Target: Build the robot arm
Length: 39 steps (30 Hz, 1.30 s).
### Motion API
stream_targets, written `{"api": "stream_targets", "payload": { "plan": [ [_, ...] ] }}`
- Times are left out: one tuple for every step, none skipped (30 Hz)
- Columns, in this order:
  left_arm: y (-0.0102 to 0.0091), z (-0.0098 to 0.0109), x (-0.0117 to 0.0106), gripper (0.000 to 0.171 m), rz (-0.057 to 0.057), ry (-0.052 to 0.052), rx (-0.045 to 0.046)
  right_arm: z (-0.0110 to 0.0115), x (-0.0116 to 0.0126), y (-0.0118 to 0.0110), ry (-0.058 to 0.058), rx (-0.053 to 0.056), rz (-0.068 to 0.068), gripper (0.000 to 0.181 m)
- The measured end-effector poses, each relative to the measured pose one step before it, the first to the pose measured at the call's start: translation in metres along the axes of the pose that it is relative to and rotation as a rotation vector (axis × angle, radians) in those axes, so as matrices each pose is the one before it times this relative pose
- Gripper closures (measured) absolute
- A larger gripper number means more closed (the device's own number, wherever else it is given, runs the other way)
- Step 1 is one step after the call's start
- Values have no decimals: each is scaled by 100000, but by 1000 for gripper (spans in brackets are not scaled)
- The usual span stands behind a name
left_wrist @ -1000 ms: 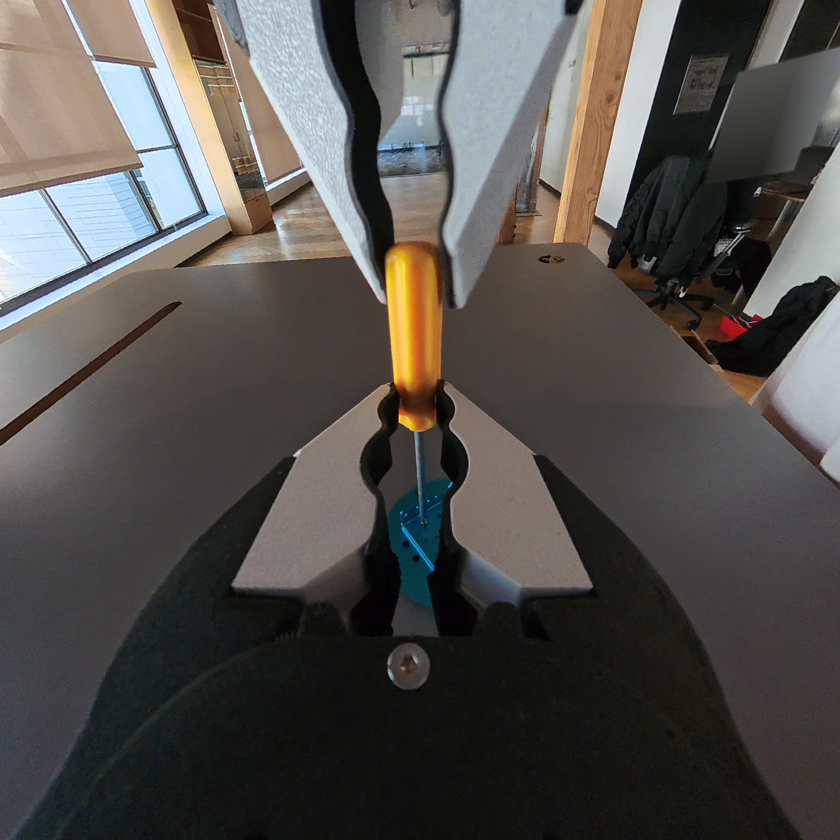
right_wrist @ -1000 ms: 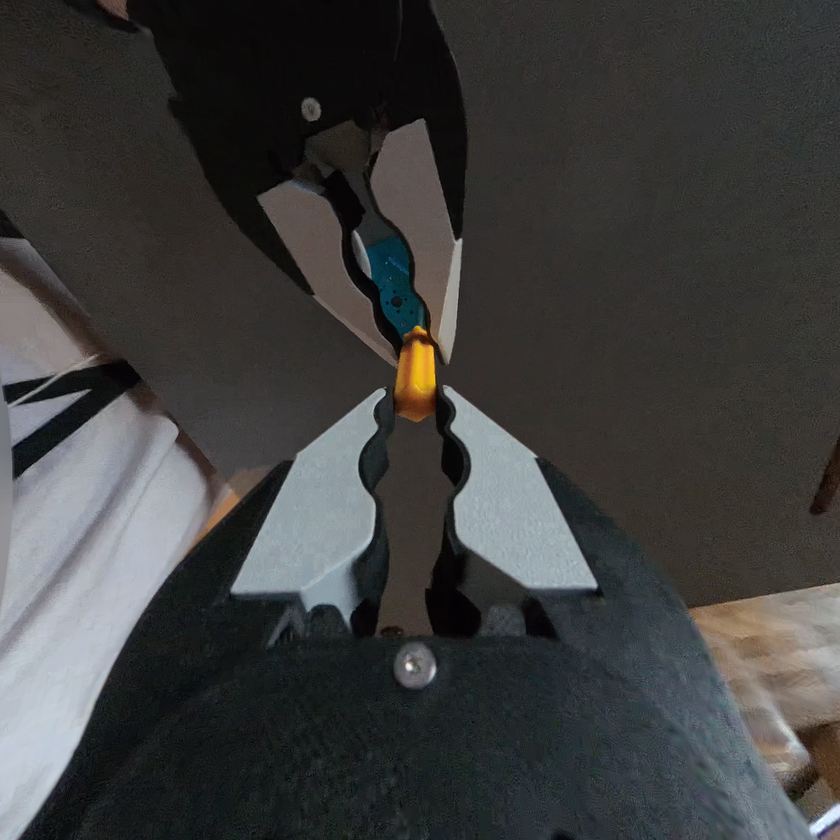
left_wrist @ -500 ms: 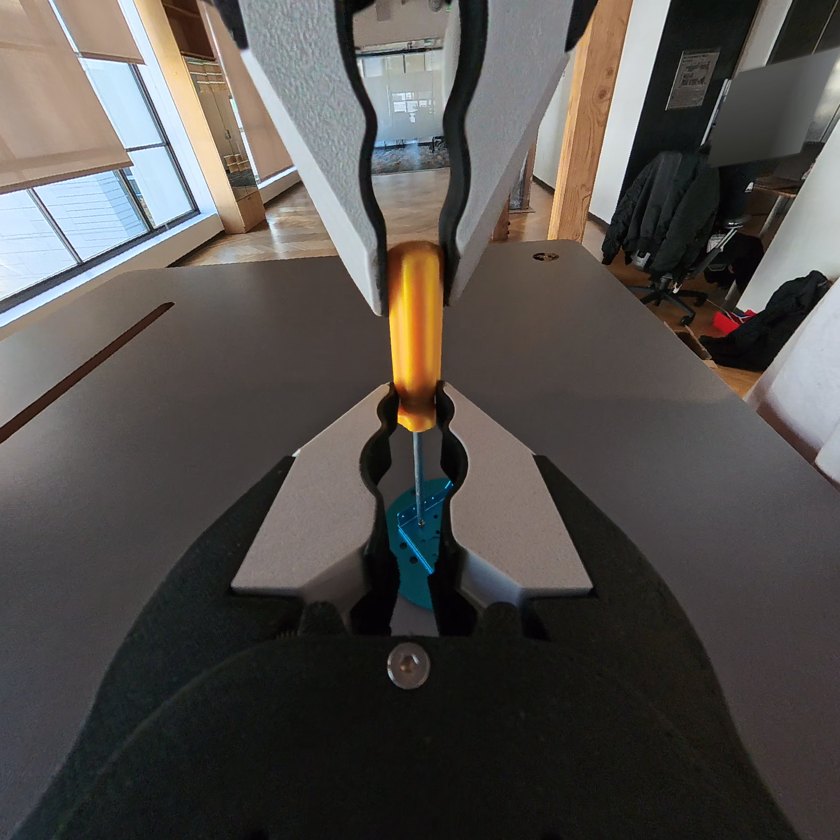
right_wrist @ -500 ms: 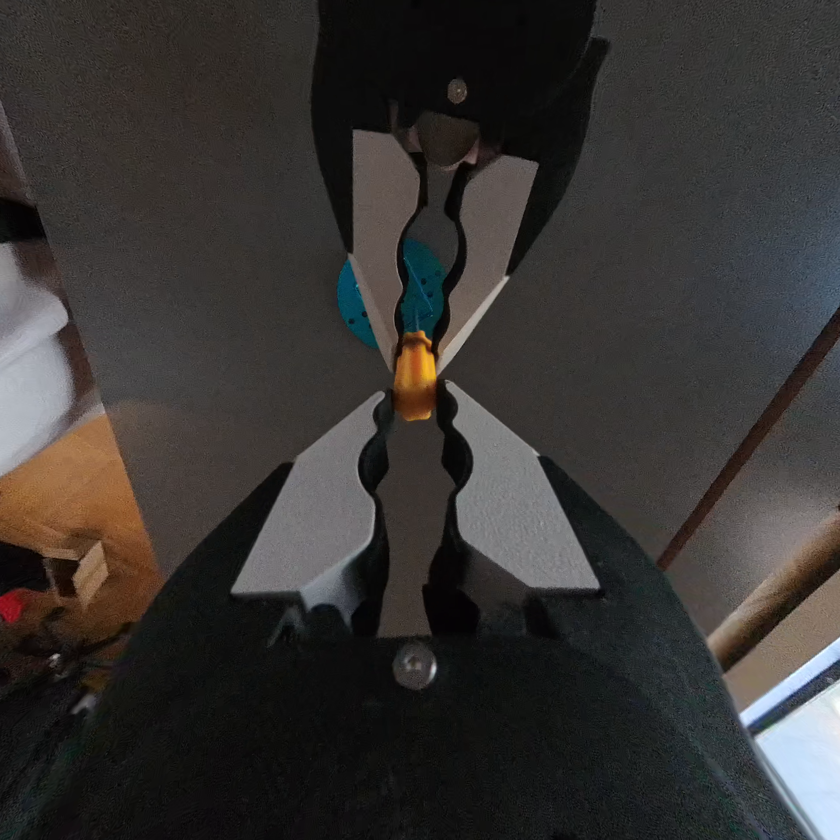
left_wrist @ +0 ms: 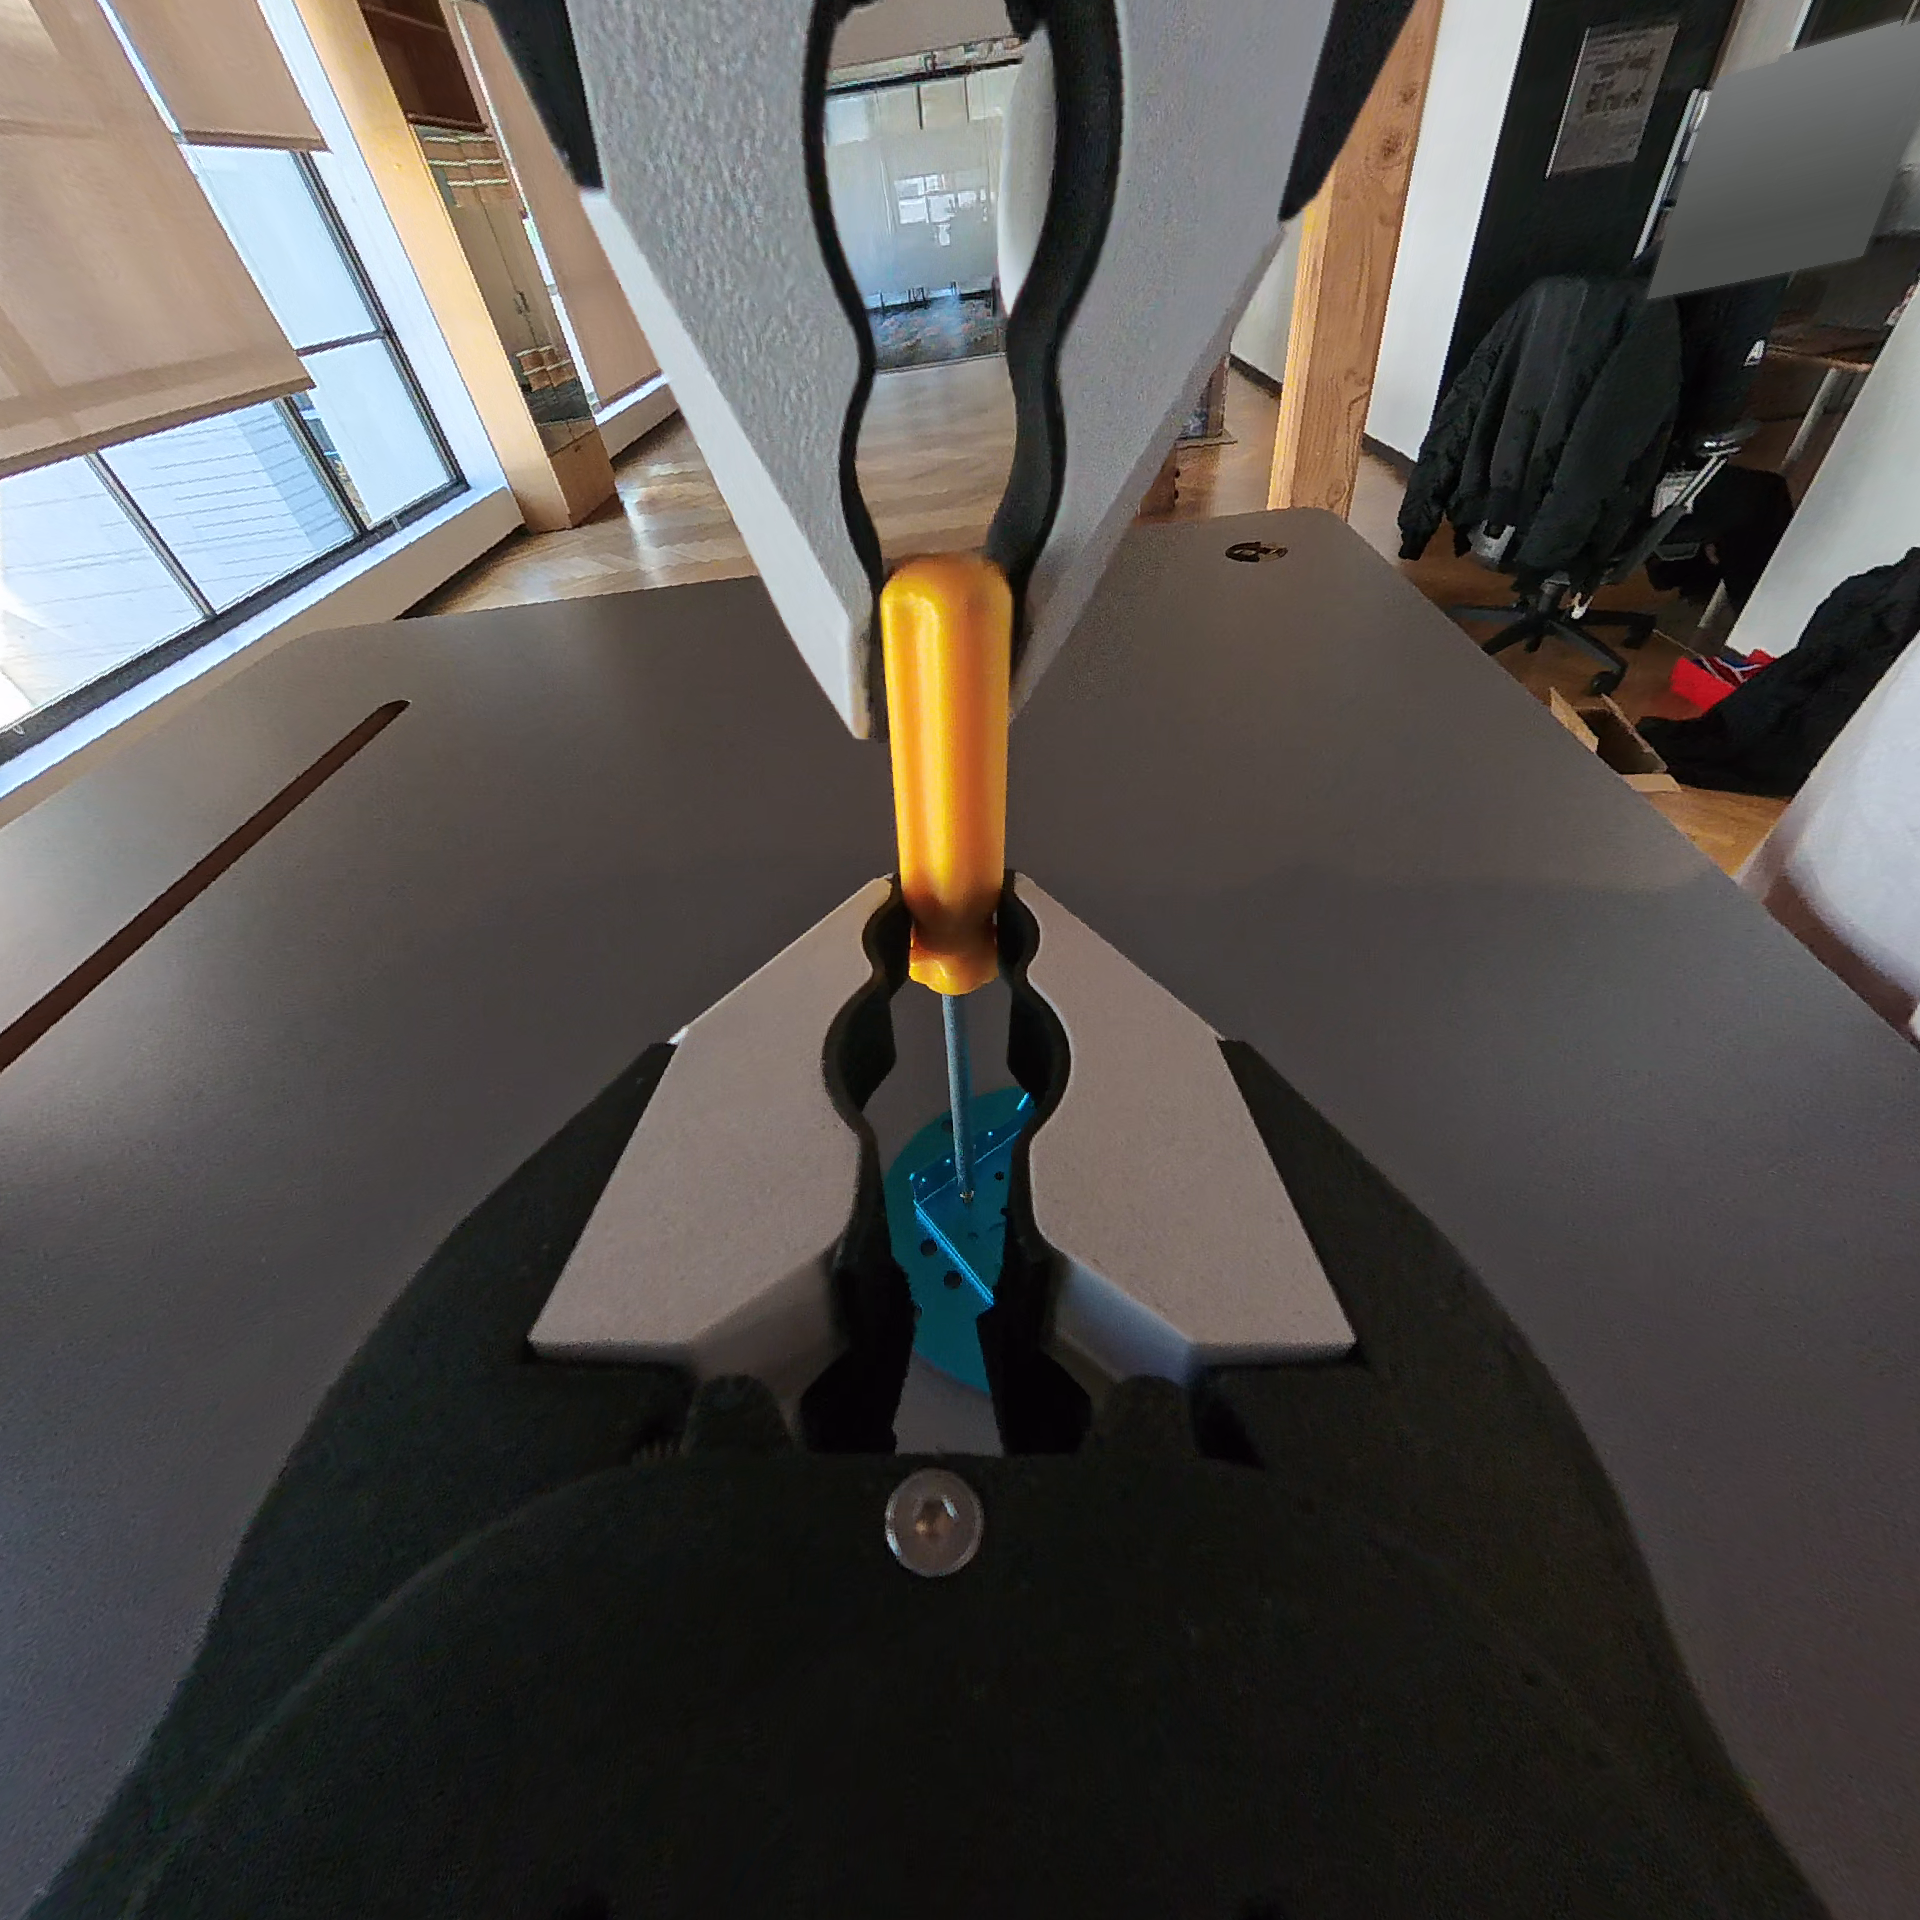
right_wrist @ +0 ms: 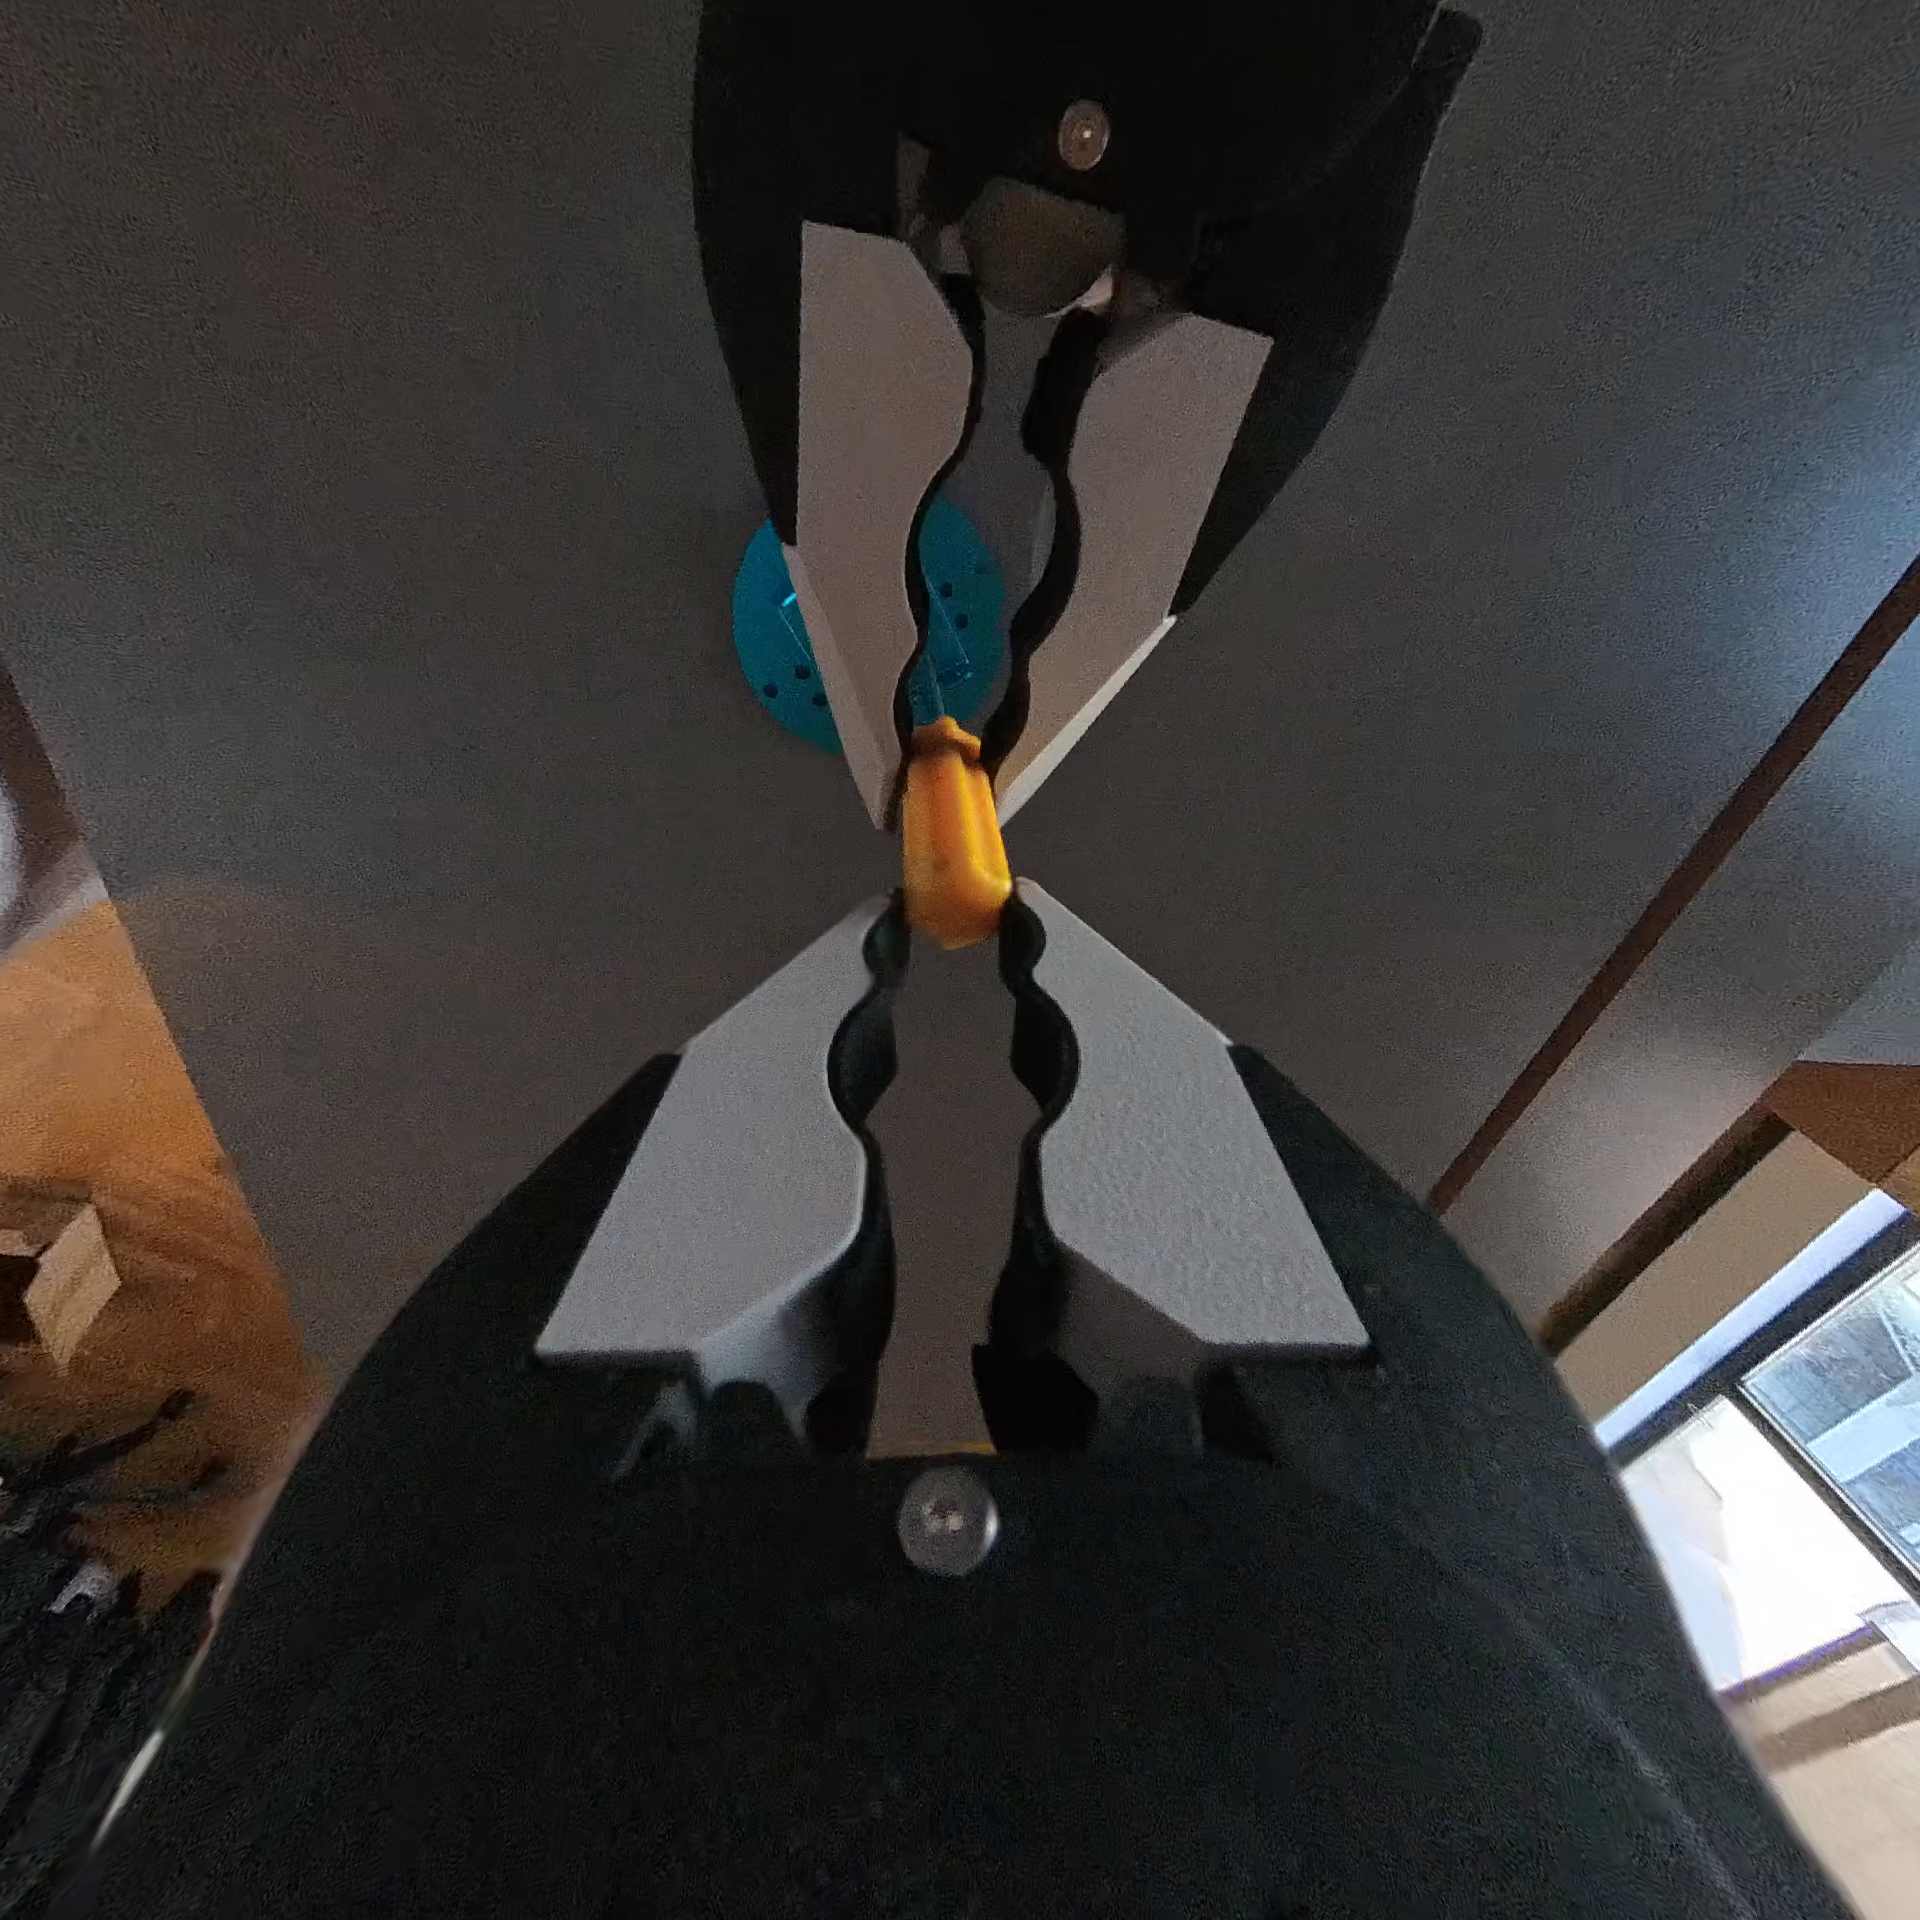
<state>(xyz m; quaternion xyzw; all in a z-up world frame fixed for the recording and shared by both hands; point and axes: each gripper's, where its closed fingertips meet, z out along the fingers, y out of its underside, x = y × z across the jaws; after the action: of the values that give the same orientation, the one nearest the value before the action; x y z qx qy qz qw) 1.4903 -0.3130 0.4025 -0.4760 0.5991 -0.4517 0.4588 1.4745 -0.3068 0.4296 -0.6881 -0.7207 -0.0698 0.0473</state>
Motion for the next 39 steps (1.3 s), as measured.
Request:
{"api": "stream_targets", "payload": {
  "plan": [
    [-7, -42, 15, 157, -193, 39, 118, 11, -24, -43, -2395, 783, 4454, 166],
    [1, 13, -32, 157, -558, -82, 110, 20, -84, 38, -3306, 151, 6962, 167],
    [-14, 35, -93, 156, -905, -283, 7, 27, -16, 77, -2808, -342, 7954, 166],
    [24, 58, -161, 155, -874, -800, -256, 15, 61, -83, -1595, 936, 9147, 166],
    [24, 87, -143, 155, -130, -1075, -304, 27, 22, -75, -1819, 764, 12120, 166],
    [13, 60, -64, 155, 523, -767, -330, 32, -178, -167, -2611, 1759, 13504, 167],
    [9, 18, 60, 156, 825, -120, -291, 62, -301, -98, -2463, 1786, 9004, 166],
    [11, -13, 53, 156, 876, -180, -195, 34, -160, 4, -485, 560, 1071, 166],
    [22, -29, 2, 156, 249, -155, -173, 0, 53, -43, 1414, 552, -3218, 166],
    [10, -23, 35, 156, -291, 519, 9, -2, 43, 101, 1186, -524, -4965, 167],
    [0, -27, 0, 156, -203, 446, 115, -70, -30, -14, 83, -60, -6601, 163],
    [10, -8, -15, 156, -230, 257, 74, -191, -34, -305, -172, 1664, -7553, 150],
    [-1, 0, 12, 156, -138, 301, 44, -287, 118, -542, 967, 3542, -7970, 136],
    [-3, 29, 29, 156, 235, 134, -43, -349, 194, -451, 1763, 3073, -8374, 138],
    [0, 28, 35, 156, 266, -19, -93, -272, 341, -247, 2929, 1883, -6922, 145],
    [-9, 23, 20, 156, 88, -8, 9, -118, -140, -68, -92, 549, -6300, 150],
    [-9, 20, 32, 156, 60, 119, 101, 71, -261, 359, -1189, -2233, -5373, 155],
    [-1, 16, 13, 156, 23, 30, 52, 165, 286, 625, 1977, -4384, -3000, 155],
    [4, -2, -13, 156, -15, -29, -20, 167, 66, 292, 536, -2498, -2068, 161],
    [-1, -15, 27, 156, 197, 220, -58, 140, -496, -109, -2912, 733, -1669, 166],
    [7, -12, 11, 156, 157, 12, -57, 70, 44, 11, -79, -388, -194, 166],
    [-4, -16, 7, 156, 8, 40, 55, -7, -18, 5, -185, -796, 309, 166],
    [0, -11, 17, 156, 27, 107, 92, -1, 15, 1, 57, -401, 1742, 166],
    [-7, 14, -21, 156, -235, -105, -22, 5, 24, 52, -508, -942, 4965, 166],
    [-9, 28, -56, 157, -651, -237, -147, 3, 1, -61, -674, -18, 7652, 166],
    [18, 62, -129, 155, -248, -917, -212, 15, 134, -12, -16, -169, 11432, 166],
    [30, 99, -104, 155, 718, -1081, -399, 21, -49, -160, -1431, 473, 15626, 166],
    [14, 43, 36, 156, 1307, -345, -604, 83, -351, -190, -2532, 1489, 11706, 166],
    [5, -21, 119, 157, 1096, 333, -584, 49, -348, -11, -2159, 298, 5724, 165],
    [4, -41, 54, 157, 203, 154, -268, 19, -97, -26, -44, -62, -858, 165],
    [-2, -27, 21, 158, -472, 228, 191, -18, 16, -19, 816, -289, -4018, 165],
    [-3, -31, 33, 158, -691, 522, 416, -44, -30, 64, 427, -1016, -5857, 164],
    [-7, -16, 12, 158, -438, 326, 234, -104, 140, -204, 1552, 393, -7979, 156],
    [-2, 1, 9, 158, -128, 211, 49, -162, 384, -288, 3380, 1364, -8784, 150],
    [-6, 21, 44, 158, 25, 271, 6, -107, 157, -192, 2281, 1372, -8804, 151],
    [-1, 28, 23, 158, 54, 71, -49, -17, 218, -75, 2419, 614, -6460, 152],
    [-7, 13, 42, 158, 49, 124, 9, 58, -262, -88, -727, 292, -5298, 157],
    [-5, 19, 66, 158, 81, 231, 53, 131, -577, 41, -2562, -260, -4984, 164],
    [-6, 4, 12, 158, 111, -139, 3, 65, 83, 84, 1311, -739, -2370, 165]
  ]
}}
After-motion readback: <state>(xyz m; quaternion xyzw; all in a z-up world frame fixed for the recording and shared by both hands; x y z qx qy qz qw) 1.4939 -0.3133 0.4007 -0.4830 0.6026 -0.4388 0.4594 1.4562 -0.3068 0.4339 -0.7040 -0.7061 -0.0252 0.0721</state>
